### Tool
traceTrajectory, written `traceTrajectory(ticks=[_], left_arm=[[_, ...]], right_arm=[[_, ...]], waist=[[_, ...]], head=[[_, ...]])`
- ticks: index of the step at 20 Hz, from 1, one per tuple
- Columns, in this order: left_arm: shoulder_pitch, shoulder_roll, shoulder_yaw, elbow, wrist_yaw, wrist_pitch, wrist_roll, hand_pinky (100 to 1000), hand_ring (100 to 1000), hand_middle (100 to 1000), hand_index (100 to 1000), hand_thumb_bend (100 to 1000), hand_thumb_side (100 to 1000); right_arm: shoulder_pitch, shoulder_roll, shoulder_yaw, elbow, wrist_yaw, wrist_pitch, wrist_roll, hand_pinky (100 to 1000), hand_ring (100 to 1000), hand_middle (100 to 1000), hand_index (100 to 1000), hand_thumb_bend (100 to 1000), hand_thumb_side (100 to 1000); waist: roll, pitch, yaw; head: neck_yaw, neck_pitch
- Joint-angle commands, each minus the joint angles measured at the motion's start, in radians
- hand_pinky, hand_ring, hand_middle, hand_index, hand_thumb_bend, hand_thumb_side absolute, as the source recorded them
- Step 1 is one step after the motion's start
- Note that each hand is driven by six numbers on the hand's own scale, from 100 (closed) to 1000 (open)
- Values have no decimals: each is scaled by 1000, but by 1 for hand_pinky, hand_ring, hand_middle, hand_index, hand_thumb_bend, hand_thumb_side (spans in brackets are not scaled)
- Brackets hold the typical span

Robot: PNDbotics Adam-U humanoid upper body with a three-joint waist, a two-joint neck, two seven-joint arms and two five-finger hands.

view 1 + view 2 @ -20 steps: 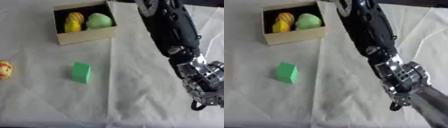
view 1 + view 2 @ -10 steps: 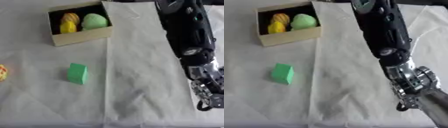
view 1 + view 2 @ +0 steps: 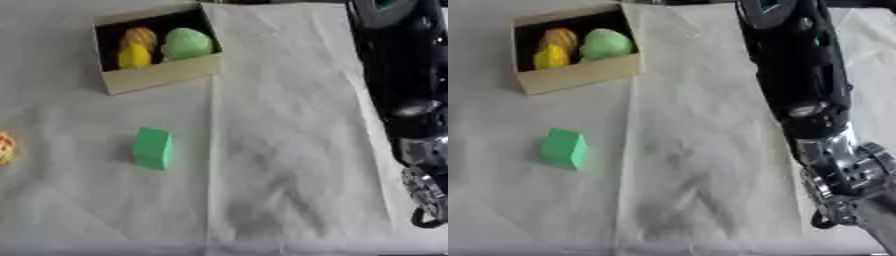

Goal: Pick up objects on the table and place them in the box.

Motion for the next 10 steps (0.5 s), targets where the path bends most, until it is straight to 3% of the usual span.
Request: traceTrajectory(ticks=[1, 5, 10], left_arm=[[-76, 119, -73, -9, -98, 40, -90, 860, 876, 822, 884, 100, 257], [-131, 208, -138, -9, -175, 59, -214, 867, 886, 828, 905, 100, 193], [-151, 284, -204, 4, -217, 23, -381, 894, 916, 849, 928, 100, 208]], right_arm=[[-14, -33, -13, -29, -5, 9, -11, 714, 832, 757, 937, 100, 244], [-12, -29, -11, -32, 6, 13, -3, 714, 831, 757, 934, 100, 228], [-8, -10, -14, -37, 12, 15, 2, 711, 829, 755, 933, 100, 259]], waist=[[21, -39, -3], [27, -37, -4], [34, -35, -6]], head=[[6, 4], [8, 4], [7, 4]])
